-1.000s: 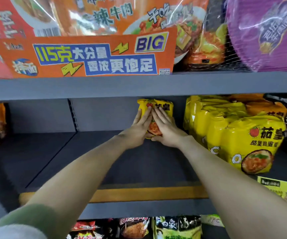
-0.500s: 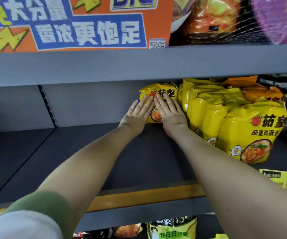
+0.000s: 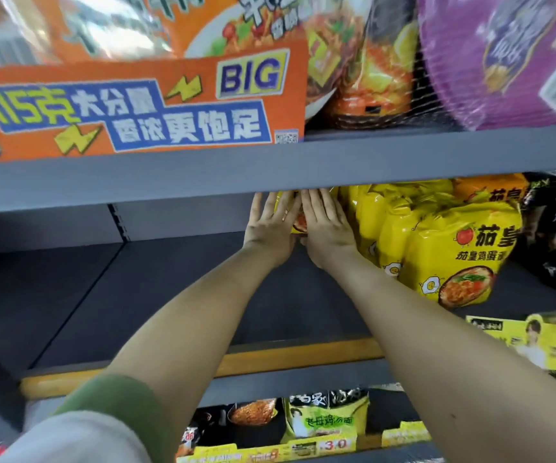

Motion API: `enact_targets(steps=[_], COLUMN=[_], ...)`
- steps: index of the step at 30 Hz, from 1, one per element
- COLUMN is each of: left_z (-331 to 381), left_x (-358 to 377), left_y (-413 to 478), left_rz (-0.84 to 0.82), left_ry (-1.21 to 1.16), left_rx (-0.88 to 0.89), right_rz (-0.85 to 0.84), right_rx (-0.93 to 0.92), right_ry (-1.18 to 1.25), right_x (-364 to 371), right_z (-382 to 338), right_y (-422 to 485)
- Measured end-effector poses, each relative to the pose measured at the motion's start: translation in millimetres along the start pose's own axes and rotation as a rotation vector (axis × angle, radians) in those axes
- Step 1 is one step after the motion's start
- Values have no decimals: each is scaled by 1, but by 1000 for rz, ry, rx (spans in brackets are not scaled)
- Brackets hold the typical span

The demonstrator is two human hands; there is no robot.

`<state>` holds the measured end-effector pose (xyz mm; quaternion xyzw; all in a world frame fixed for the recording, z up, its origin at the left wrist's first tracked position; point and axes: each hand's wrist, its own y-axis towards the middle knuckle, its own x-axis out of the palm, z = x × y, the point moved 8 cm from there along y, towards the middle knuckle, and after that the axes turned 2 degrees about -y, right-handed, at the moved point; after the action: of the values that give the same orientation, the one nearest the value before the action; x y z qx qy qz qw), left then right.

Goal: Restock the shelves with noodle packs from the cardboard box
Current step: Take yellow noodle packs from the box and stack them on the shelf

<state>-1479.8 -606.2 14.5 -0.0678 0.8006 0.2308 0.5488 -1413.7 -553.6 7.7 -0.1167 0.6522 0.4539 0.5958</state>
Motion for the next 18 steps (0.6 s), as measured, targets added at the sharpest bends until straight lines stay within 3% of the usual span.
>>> enact_targets(steps=[4, 9, 13, 18], left_z=[-4, -14, -23, -45], left_x=[-16, -55, -85, -107], left_y=[-39, -134, -233, -351], left_rz=[-137, -168, -151, 11], left_ry=[-48, -98, -229, -412], left_rx=[-92, -216, -336, -400], right_rz=[-160, -205, -177, 45], right_rx=[-11, -137, -229, -341], right_ry=[94, 148, 288, 444], right_x=[-25, -80, -126, -176], right_z=[-13, -48, -91, -159], right_y=[-28, -95, -164, -245])
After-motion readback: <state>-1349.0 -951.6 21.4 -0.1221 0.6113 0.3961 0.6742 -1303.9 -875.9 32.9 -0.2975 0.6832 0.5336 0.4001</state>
